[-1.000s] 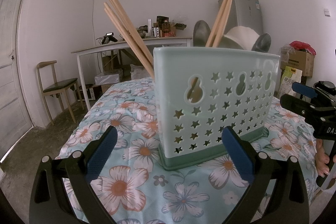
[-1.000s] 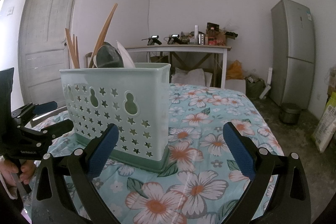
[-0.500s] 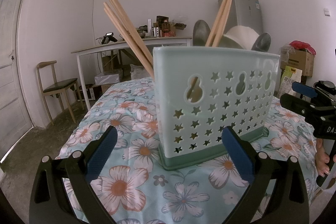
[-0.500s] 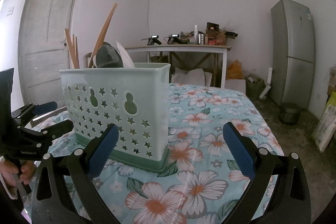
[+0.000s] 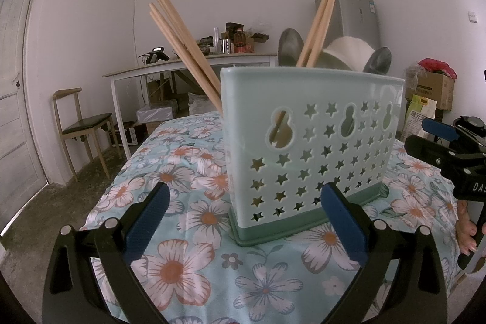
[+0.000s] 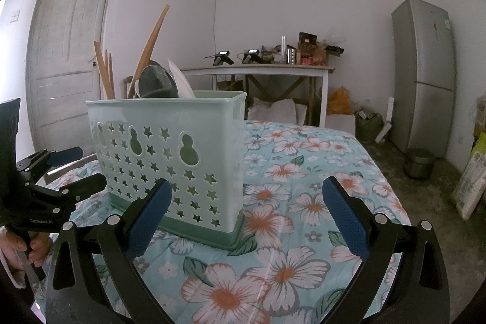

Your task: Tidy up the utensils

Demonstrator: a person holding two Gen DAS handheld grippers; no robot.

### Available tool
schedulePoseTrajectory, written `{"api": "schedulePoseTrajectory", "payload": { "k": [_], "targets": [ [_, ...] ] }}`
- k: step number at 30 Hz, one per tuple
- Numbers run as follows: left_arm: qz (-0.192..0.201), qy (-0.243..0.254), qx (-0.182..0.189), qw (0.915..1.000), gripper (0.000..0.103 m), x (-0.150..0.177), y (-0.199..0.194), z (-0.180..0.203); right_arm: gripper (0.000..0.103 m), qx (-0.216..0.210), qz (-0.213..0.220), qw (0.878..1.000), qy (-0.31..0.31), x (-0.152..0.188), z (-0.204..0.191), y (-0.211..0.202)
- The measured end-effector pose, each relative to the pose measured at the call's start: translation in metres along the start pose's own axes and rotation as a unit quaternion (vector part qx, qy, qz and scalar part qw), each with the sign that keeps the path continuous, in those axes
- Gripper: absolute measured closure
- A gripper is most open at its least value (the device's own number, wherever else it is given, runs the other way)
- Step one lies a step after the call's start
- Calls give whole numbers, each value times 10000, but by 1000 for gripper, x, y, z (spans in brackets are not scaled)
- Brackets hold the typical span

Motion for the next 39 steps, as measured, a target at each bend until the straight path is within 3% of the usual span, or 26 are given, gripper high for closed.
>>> {"api": "schedulePoseTrajectory", "payload": {
  "k": [39],
  "targets": [
    [-69, 23, 17, 10000, 5, 5, 5, -6, 8, 98, -41, 9999, 0, 7, 4, 2]
  ]
}}
Point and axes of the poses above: each gripper's, at about its wrist camera, not at the fingertips, and y roughly the way its jaws point, z to its right, x to its underside, the point moved 8 cm from there along y, roughly the way its jaws point, and after that the axes turned 10 degrees about -x, right-handed, at the moved point
